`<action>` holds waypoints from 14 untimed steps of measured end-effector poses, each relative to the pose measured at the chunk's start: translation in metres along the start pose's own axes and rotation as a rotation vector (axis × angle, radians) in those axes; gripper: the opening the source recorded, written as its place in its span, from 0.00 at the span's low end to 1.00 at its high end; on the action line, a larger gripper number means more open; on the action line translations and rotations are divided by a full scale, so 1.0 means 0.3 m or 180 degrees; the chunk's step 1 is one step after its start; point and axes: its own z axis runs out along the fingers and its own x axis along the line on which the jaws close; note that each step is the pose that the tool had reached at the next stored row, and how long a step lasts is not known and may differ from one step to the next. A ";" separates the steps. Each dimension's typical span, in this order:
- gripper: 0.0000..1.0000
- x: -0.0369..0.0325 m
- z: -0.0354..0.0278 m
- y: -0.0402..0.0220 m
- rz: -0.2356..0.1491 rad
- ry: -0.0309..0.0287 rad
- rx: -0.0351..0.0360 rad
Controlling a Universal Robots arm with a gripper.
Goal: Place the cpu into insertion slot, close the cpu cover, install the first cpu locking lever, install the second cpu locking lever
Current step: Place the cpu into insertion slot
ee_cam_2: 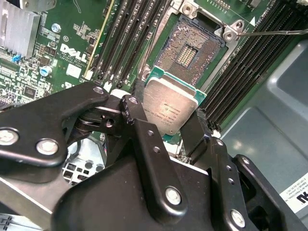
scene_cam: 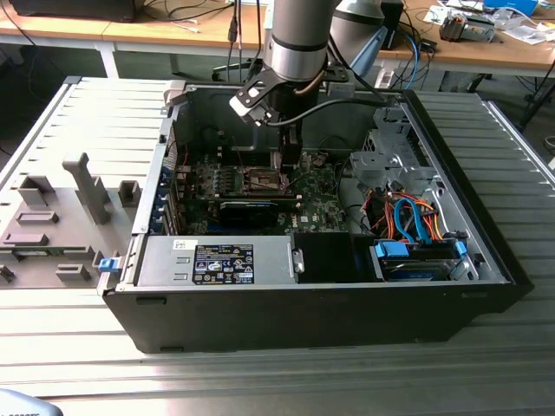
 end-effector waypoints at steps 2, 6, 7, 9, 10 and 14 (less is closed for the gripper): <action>0.55 0.000 0.002 -0.001 0.0000 0.0000 0.0000; 0.55 0.000 0.006 -0.002 0.0000 0.0000 0.0000; 0.55 0.000 0.008 -0.002 0.0000 0.0000 0.0000; 0.55 0.000 0.009 -0.002 0.0000 0.0000 0.0000; 0.55 0.000 0.010 -0.002 0.0000 0.0000 0.0000; 0.55 0.000 0.015 -0.002 0.0000 0.0000 0.0000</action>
